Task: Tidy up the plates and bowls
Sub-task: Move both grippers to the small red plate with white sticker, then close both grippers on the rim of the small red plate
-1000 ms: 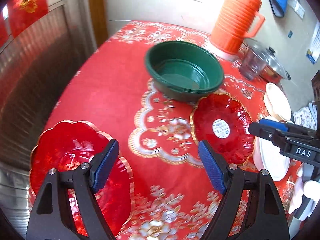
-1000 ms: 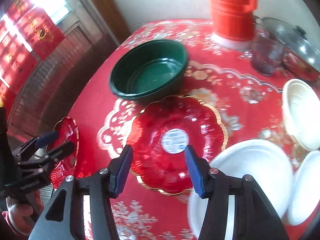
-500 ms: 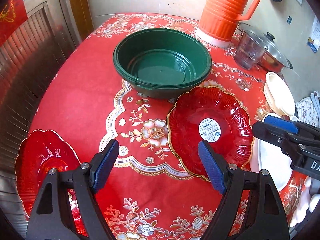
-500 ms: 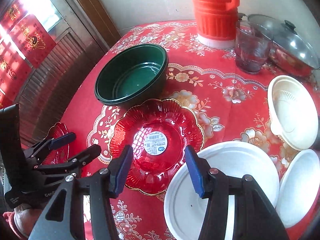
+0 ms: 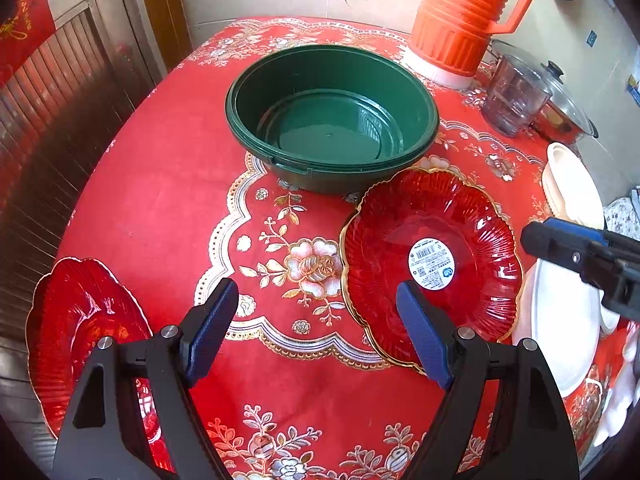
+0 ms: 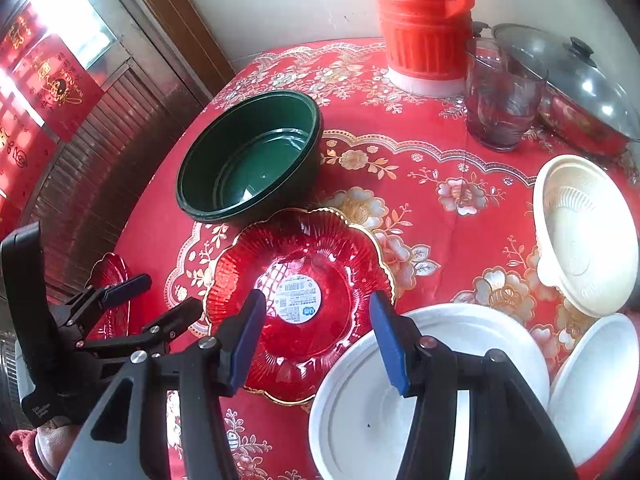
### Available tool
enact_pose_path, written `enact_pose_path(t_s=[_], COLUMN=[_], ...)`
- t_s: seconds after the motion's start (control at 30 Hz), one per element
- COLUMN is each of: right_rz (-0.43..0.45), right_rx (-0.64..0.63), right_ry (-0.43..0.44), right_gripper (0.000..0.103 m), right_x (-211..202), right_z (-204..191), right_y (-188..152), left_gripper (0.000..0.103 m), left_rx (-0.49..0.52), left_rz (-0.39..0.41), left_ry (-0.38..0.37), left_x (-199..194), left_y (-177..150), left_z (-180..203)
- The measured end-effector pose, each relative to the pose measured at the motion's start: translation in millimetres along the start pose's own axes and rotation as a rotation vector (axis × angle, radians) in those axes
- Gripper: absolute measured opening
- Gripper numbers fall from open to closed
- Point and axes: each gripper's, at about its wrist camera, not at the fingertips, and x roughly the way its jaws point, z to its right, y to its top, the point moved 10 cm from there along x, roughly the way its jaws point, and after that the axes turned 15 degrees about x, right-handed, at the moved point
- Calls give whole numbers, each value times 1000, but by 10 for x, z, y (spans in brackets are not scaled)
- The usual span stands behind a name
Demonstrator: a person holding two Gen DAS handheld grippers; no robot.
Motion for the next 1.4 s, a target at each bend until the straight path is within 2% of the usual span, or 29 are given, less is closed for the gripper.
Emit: enact_pose_path(t_s=[0.17,0.37,0.57,0.8,0.97,1.2,1.23,1.3,1.4], right_rz=[-24,-72,-120,-174,-189,-207,-211,-218,-223], right_rx=[-3,15,-6,-17,-25,-24,-27,-39,-46], right_ry=[-7,48,51,74,85,103,106,105,119], right_gripper=[54,54,54,54,54,54,54,54,53], right_x=[107,246,368,484,551,623,652,664,679], right_z=[80,137,220,263,260,243,220,212,190], right_y=[76,176,282,299,268,225,219,200,175], left_gripper=[82,82,82,82,82,82,82,82,82], left_rx=[3,-5,-22,-31,-69,-63,-61,-53,-10], left_rz=[-18,-31,-52,-80,-106,-123,-136,-180,-171], left_ry=[11,9,15,1,-45,-68,-62,0,41], left_x=[75,142,213,289,377,435,453,477,469], left_y=[-18,-23,-60,-112,-172,-162,-165,-188,-168], left_z=[22,60,53,106,140,244,254,233,261])
